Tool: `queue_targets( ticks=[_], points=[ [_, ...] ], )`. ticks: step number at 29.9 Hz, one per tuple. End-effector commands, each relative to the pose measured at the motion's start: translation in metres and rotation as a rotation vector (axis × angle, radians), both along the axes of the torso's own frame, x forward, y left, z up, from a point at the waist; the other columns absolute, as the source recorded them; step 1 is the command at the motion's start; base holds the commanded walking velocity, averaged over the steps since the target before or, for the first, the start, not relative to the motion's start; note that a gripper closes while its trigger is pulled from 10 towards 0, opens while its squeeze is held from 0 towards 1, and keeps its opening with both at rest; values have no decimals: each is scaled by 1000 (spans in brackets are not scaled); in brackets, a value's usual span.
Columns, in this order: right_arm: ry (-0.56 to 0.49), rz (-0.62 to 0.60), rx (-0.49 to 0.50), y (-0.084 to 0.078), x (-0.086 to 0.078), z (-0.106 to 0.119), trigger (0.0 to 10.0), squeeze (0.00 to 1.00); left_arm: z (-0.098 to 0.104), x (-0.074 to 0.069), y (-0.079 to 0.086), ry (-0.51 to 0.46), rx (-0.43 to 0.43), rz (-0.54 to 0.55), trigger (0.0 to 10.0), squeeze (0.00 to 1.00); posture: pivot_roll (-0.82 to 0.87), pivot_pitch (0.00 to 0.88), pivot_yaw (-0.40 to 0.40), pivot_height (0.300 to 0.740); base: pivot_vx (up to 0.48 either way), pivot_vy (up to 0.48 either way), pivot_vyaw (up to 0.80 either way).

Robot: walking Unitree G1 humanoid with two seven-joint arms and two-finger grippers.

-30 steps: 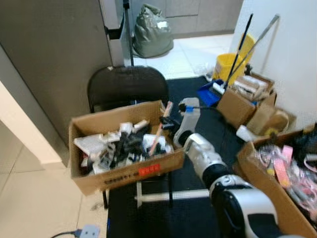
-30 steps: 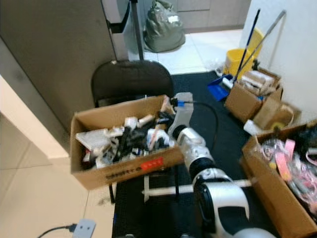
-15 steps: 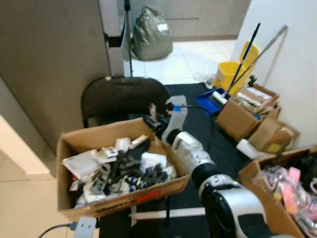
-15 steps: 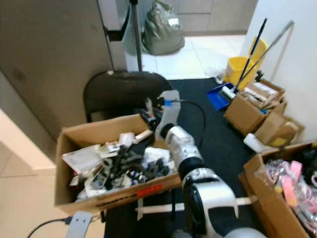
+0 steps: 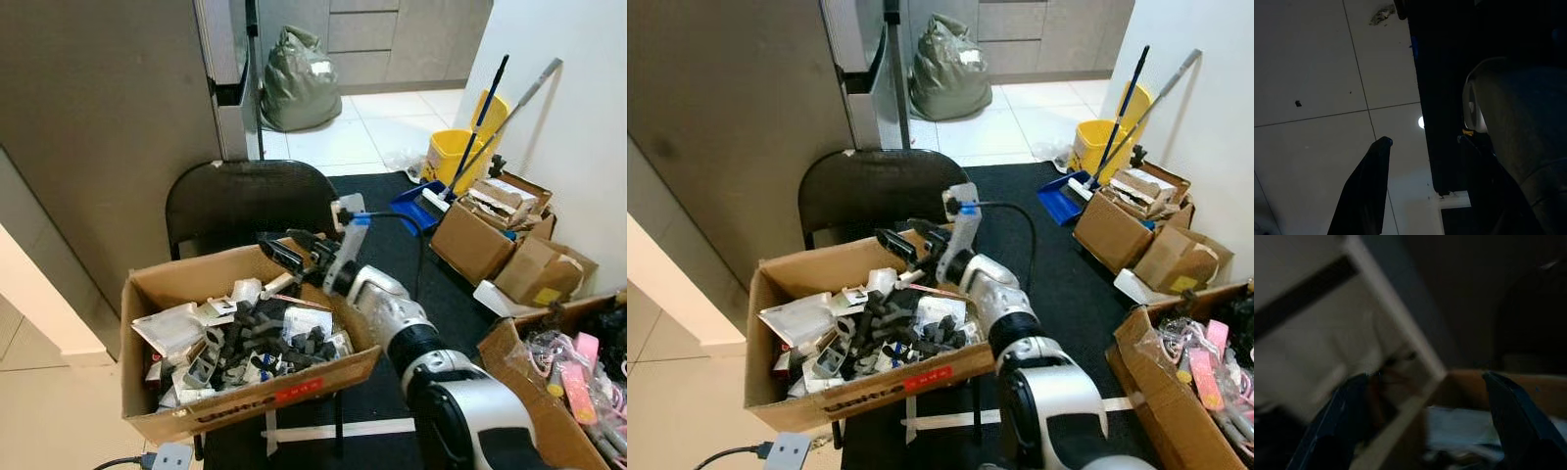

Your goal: Picking trash to rubbish bin

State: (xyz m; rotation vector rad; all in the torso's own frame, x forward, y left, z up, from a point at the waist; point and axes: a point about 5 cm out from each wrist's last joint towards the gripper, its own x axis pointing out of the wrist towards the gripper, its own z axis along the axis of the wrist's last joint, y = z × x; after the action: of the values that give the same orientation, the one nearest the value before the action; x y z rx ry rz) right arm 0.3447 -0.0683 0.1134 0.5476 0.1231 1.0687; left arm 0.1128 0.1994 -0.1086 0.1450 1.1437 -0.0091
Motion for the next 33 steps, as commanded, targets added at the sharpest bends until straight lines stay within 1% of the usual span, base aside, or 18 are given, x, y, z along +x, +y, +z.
queue_targets(
  ticks=[1, 4, 9, 11, 12, 16, 17, 18, 20, 21, 22, 23, 27, 28, 30, 31, 32, 33],
  points=[
    [-5, 241, 115, -14, -21, -6, 10000, 0, -2, -2, -5, 21, -13, -23, 10000, 0, -18, 0, 23, 740, 0, 0, 0],
    [15, 376, 139, -28, -38, -17, 10000, 0, -2, -3, -6, 26, -17, -33, 10000, 0, -20, 0, 23, 740, 0, 0, 0],
    [100, 440, 88, -51, -56, -41, 10000, 0, -2, -4, -7, 32, -22, -42, 10000, 0, -28, 0, 26, 740, 0, 0, 0],
    [222, 404, -64, -74, -73, -72, 10000, 0, -3, -5, -8, 38, -25, -52, 10000, 0, -36, 0, 32, 740, 0, 0, 0],
    [222, 404, -64, -74, -73, -72, 10000, 0, -3, -5, -8, 38, -25, -52, 10000, 0, -36, 0, 32, 740, 0, 0, 0],
    [505, 362, -505, -128, -131, -133, 10000, 0, -3, -5, -7, 44, -22, -59, 10000, 0, -32, 0, 34, 740, 0, 0, 0],
    [566, 375, -585, -139, -146, -143, 10000, 0, -3, -5, -6, 44, -21, -56, 10000, 0, -34, 0, 37, 740, 0, 0, 0],
    [566, 375, -585, -139, -146, -143, 10000, 0, -3, -5, -6, 44, -21, -56, 10000, 0, -34, 0, 37, 740, 0, 0, 0],
    [669, 397, -767, -161, -175, -158, 10000, 0, -3, -6, -5, 48, -19, -57, 10000, 0, -42, 0, 41, 740, 0, 0, 0],
    [669, 397, -767, -161, -175, -158, 10000, 0, -3, -6, -5, 48, -19, -57, 10000, 0, -42, 0, 41, 740, 0, 0, 0],
    [756, 369, -960, -179, -201, -173, 10000, 0, -3, -7, -5, 53, -18, -59, 10000, 0, -52, 0, 46, 740, 0, 0, 0],
    [771, 322, -1090, -186, -210, -180, 10000, 0, -3, -8, -5, 57, -16, -65, 10000, 0, -54, 0, 46, 740, 0, 0, 0],
    [751, 231, -1265, -194, -219, -189, 10000, 0, -3, -8, -6, 62, -15, -70, 10000, 0, -61, 0, 44, 740, 0, 0, 0],
    [744, 74, -1368, -197, -223, -196, 10000, 0, -4, -8, -7, 64, -15, -71, 10000, 0, -61, 0, 28, 740, 0, 0, 0],
    [746, 3, -1385, -196, -224, -199, 10000, 0, -4, -8, -7, 65, -14, -72, 10000, 0, -63, 0, 26, 740, 0, 0, 0],
    [814, -181, -1364, -195, -229, -204, 10000, 0, -4, -8, -6, 73, 0, -72, 10000, 0, -64, 0, 30, 740, 0, 0, 0],
    [843, -247, -1361, -195, -231, -205, 10000, 0, -4, -8, -5, 78, 11, -76, 10000, 0, -63, 0, 31, 740, 0, 0, 0],
    [843, -247, -1361, -195, -231, -205, 10000, 0, -4, -8, -5, 78, 11, -76, 10000, 0, -63, 0, 31, 740, 0, 0, 0]
  ],
)
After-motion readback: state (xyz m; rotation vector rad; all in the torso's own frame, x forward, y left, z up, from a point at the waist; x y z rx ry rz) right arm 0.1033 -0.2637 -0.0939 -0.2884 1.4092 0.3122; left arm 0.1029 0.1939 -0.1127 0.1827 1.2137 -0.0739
